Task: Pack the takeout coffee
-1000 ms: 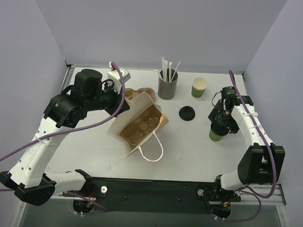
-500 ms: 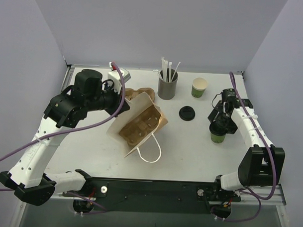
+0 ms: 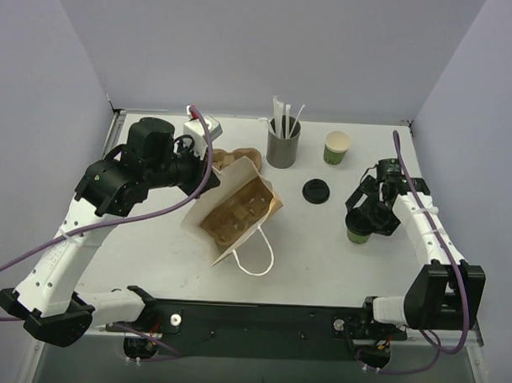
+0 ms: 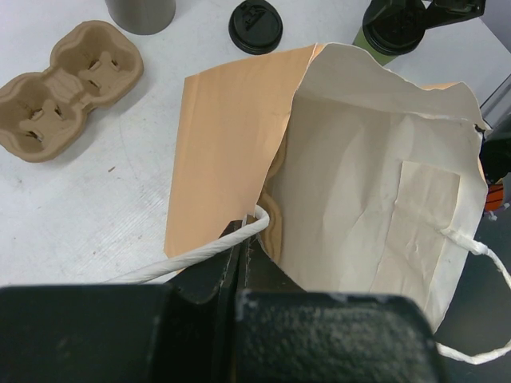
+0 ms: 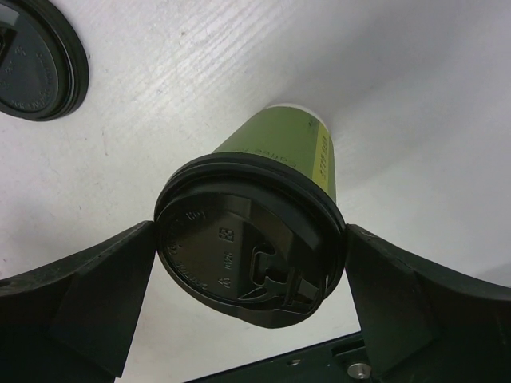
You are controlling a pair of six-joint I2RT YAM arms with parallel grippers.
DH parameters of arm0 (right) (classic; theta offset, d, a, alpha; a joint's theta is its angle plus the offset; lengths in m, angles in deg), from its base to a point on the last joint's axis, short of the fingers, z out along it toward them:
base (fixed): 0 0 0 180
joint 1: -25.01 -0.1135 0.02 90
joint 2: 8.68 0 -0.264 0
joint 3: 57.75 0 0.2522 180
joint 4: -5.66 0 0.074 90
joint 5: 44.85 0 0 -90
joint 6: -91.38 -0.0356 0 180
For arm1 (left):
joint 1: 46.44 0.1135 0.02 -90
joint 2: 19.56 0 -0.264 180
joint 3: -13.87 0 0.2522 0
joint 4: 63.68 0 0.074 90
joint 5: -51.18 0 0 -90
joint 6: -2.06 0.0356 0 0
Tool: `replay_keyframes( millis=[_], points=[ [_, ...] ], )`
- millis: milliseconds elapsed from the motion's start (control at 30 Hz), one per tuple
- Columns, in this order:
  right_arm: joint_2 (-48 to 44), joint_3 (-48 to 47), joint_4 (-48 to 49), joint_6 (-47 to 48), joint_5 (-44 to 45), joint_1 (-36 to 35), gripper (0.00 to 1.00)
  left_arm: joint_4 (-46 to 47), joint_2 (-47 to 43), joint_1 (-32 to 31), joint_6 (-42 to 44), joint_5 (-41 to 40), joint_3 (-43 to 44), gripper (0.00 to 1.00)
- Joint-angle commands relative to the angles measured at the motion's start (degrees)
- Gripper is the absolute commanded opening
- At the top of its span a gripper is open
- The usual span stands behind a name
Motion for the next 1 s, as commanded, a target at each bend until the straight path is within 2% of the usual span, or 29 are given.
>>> replay_keyframes(
  millis=[0,233,733,967],
  points=[
    [-3.40,2.49,-1.97,-1.68,-2.18,0.27,0.97,1.36,-0.57,-0.58,0.58,-0.35,0.79,0.00],
    [-5.60,2.49,-3.81,-1.68,-1.05,0.36,1.00,1.36,-0.74,-0.94,0.58,-0.44,0.53,0.00],
    [-7.27,-2.16,-9.97,0.25,1.77,0.36,1.00,1.36,-1.71,-1.11,0.85,-1.14,-0.17,0.00],
    [-4.55,-5.59,-11.20,2.10,3.26,0.27,0.93,1.44,-1.80,-1.20,0.85,-1.23,-0.26,0.00]
  ],
)
